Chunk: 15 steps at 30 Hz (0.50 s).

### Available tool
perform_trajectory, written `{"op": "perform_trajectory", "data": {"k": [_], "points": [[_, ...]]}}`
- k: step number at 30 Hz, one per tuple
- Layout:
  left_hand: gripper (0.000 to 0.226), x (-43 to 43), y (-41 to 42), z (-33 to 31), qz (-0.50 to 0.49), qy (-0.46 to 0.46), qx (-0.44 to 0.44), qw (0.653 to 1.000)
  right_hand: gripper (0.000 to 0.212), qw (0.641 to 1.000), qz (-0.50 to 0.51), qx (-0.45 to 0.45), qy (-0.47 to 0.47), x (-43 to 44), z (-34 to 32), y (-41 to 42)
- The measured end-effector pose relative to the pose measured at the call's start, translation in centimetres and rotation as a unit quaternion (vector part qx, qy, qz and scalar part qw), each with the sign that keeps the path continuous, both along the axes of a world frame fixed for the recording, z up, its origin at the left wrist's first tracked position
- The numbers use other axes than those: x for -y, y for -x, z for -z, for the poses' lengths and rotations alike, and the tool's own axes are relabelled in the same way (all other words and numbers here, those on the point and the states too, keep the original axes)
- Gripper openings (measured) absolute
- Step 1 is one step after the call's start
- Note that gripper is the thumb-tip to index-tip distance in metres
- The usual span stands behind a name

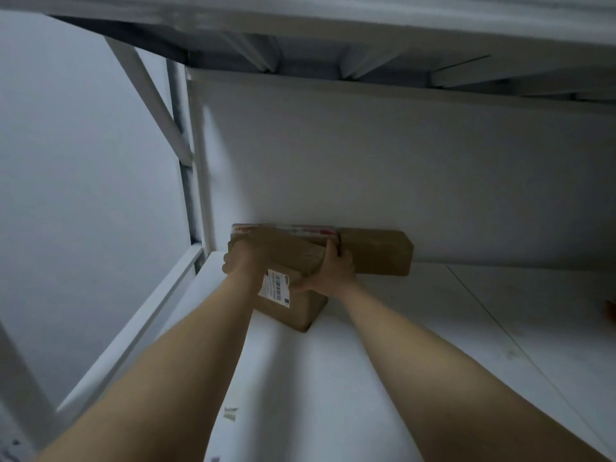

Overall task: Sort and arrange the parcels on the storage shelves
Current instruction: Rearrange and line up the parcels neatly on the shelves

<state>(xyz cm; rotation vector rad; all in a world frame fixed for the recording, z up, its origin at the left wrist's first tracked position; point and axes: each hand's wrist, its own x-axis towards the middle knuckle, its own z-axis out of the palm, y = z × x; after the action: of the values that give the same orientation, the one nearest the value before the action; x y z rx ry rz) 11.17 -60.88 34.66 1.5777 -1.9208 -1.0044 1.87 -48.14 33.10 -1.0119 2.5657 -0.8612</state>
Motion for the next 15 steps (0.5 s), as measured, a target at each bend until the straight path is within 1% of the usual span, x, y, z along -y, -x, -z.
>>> {"op": "perform_trajectory", "data": {"k": [2,4,7,10,11,13,14,15], "points": [[0.031,1.4,0.1,0.6,0.002,-0.002,-0.002,1.000,0.136,1.000,0.000,-0.013,-0.007,1.2,0.2,0.4],[0.034,1.5,-0.5,0.5,-0.007,-0.016,-0.034,0.999,0.134,1.000,-0.005,-0.010,-0.008,2.2,0.4,0.9],[0.039,2.2,-0.5,0.4,-0.040,-0.055,-0.083,0.994,0.127,0.999,-0.019,0.039,-0.008,3.0,0.6,1.6],[0.046,2.9,-0.2,0.8,-0.028,-0.054,-0.129,0.990,0.118,0.995,-0.014,0.094,0.036,2.6,0.5,2.2],[0.052,3.4,0.2,1.1,-0.024,-0.055,-0.137,0.989,0.115,0.993,-0.012,0.104,0.045,2.2,0.4,2.4],[0.072,4.6,1.4,2.2,-0.019,-0.051,-0.162,0.985,0.110,0.992,-0.006,0.111,0.052,1.1,0.3,3.0],[0.075,4.9,1.9,2.5,-0.014,-0.051,-0.181,0.982,0.109,0.992,-0.002,0.115,0.055,0.3,0.3,3.4],[0.068,3.9,2.1,2.0,-0.004,-0.045,-0.195,0.980,0.108,0.991,0.003,0.121,0.059,-0.6,0.3,3.7]]}}
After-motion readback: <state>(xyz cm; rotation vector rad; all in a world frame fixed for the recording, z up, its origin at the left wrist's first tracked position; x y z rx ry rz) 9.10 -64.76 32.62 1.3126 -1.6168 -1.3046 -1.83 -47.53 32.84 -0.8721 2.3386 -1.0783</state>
